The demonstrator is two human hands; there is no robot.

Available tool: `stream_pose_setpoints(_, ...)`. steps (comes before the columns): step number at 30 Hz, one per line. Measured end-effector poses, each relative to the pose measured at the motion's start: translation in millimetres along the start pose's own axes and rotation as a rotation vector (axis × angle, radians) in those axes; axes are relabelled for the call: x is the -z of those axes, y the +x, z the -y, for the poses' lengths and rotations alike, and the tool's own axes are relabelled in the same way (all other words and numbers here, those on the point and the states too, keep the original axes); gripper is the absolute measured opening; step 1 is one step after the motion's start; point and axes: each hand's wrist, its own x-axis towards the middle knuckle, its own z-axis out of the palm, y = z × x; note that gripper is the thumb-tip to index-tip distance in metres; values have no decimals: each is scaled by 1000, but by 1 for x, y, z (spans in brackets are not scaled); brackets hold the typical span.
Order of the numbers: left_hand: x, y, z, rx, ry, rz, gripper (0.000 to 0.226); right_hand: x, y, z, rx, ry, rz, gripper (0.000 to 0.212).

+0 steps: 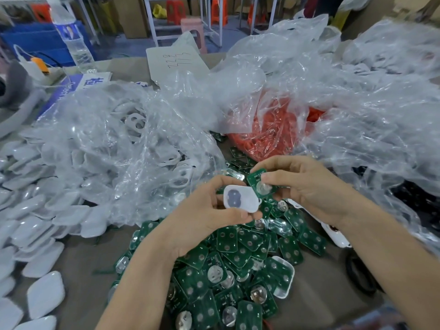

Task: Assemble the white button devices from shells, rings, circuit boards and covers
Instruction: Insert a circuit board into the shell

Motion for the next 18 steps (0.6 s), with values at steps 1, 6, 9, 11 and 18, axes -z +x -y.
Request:
stream_pose_setpoints(1,1,-1,-1,-4,15,29,51,0,0,-1,-20,-14,17,13)
stream_pose_setpoints(6,3,-3,-7,-80,-1,9,39,-2,-5,-5,-93,123,108,11)
stream_pose_setpoints(9,1,-2,-8,-111,-144,0,38,-2,-8,-6,-92,228,144,9)
stream_pose_setpoints(11,0,-1,-9,-123,-227,5,40,-1,-11,-5,-84,263,163,6)
stream_pose_setpoints(18,-2,0,-10,-171,-562,52,52,12,-7,28,46,239,125,13)
